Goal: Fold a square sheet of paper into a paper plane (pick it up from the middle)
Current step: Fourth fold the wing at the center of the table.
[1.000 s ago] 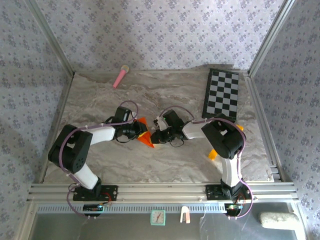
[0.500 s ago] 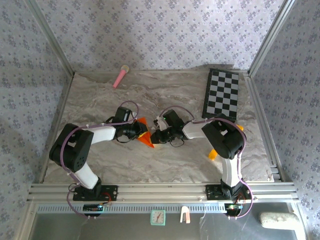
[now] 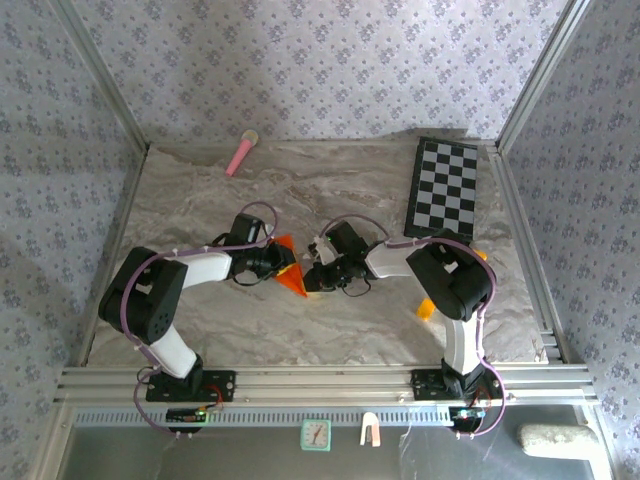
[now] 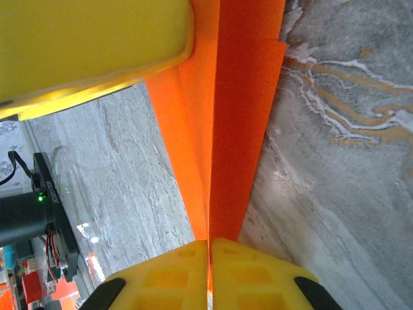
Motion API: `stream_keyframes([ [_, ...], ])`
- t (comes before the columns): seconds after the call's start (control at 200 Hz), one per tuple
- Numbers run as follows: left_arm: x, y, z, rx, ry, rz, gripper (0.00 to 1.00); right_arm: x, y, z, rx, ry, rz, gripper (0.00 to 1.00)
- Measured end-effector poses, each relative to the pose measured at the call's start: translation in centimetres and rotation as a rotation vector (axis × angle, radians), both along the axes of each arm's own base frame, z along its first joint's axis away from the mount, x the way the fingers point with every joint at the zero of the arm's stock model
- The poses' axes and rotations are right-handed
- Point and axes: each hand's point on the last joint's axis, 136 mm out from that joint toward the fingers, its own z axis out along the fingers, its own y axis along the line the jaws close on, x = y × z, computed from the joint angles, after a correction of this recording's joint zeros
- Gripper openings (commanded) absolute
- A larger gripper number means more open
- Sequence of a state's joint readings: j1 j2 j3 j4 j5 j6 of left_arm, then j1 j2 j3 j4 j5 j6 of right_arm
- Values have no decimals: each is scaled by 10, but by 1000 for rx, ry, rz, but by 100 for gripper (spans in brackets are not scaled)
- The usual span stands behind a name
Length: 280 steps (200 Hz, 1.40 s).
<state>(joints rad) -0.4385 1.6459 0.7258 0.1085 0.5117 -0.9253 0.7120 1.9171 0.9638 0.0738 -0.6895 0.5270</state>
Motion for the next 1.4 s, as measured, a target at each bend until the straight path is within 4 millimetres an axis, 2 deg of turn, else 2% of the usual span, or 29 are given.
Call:
stream_keyframes([
  [0.2, 0, 0, -1, 1, 2, 0, 22, -3, -2, -2, -13, 10, 2, 9],
  [0.385, -1, 0, -4, 5, 11, 0, 22, -3, -1, -1, -14, 11, 5, 17],
  [0.58, 0, 0, -4, 4, 9, 0, 22, 1, -2, 11, -20, -24, -13, 22],
  [0.76, 0, 0, -3, 4, 9, 0, 22, 6, -1, 30, 0, -79, -20, 17],
  [1.024, 0, 0, -3, 4, 9, 0, 22, -1, 10, 33, 2, -84, 15, 11],
  [1.399, 0, 0, -3, 3, 8, 0, 22, -2, 11, 16, -33, -52, 20, 10],
])
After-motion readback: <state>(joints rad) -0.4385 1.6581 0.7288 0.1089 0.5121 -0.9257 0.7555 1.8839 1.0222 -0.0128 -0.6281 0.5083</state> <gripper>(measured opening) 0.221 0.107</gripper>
